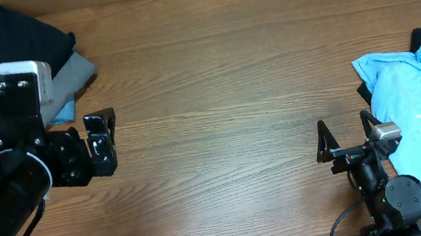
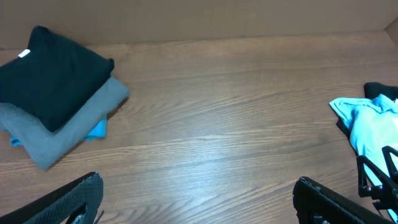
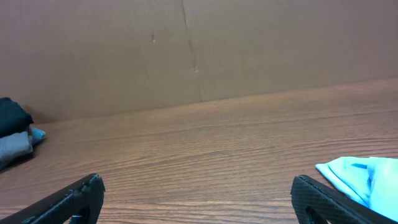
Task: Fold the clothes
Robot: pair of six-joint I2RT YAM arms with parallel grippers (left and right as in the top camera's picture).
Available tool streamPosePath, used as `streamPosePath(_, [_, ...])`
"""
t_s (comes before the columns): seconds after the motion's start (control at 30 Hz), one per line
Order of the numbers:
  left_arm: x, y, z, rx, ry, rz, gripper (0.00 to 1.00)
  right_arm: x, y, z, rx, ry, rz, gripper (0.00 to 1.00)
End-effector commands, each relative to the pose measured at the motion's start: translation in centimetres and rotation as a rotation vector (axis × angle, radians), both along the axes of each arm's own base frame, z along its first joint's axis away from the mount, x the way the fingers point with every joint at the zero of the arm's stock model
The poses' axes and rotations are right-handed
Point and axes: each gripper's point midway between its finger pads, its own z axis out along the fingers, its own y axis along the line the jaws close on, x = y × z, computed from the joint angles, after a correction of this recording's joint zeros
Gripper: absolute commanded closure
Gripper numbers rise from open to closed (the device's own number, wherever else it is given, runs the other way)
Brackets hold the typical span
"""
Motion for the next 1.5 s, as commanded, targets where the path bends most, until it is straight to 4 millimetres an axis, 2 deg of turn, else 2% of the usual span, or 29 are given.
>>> streamPosePath(0.0, [0.6, 1.1, 1.0, 0.029, -0.059, 0.052, 0.00, 0.0, -0.1, -0.1, 0.004, -0.008, -0.001, 0.00])
streamPosePath(0.13, [1.2, 2.1, 2.7, 0.025, -0.169, 0.093, 0.00, 0.0, -0.1, -0.1, 0.004, -0.008, -0.001, 0.00])
streamPosePath(0.23, [1.6, 2.7, 2.7, 0.025, -0.234, 0.114, 0.00, 0.0, -0.1, -0.1, 0.004, -0.008, -0.001, 0.00])
streamPosePath(0.37, [3.4, 2.6, 1.9, 0.056, -0.377, 0.094, 0.00, 0.0, -0.1, -0.1, 0.004, -0.008, -0.001, 0.00])
streamPosePath(0.47, [3.8, 2.6, -0.1, 0.073, -0.454, 0.085, 0.00, 0.0, -0.1, -0.1, 0.004, -0.008, -0.001, 0.00])
streamPosePath(0.63, [3.5, 2.6, -4.2, 0.113, -0.549, 0.069, 0.00, 0.0, -0.1, -0.1, 0.004, -0.008, -0.001, 0.00])
streamPosePath(0.9, [1.4, 2.9, -10.8, 0.194, -0.694, 0.050, 0.00, 0.0, -0.1, -0.1, 0.004, -0.008, -0.001, 0.00])
streamPosePath(1.1, [0.1, 3.4, -14.7, 0.200, -0.793, 0.077, 0.00, 0.0, -0.1, -0.1, 0.004, -0.008, -0.001, 0.00])
streamPosePath(1.3, [0.2, 3.4, -18.9, 0.189, -0.849, 0.085, 0.00, 0.0, -0.1, -0.1, 0.004, -0.008, -0.001, 0.00])
streamPosePath(1.47, [1.2, 3.0, -21.4, 0.180, -0.872, 0.068, 0.00, 0.0, -0.1, -0.1, 0.004, -0.008, -0.001, 0.00])
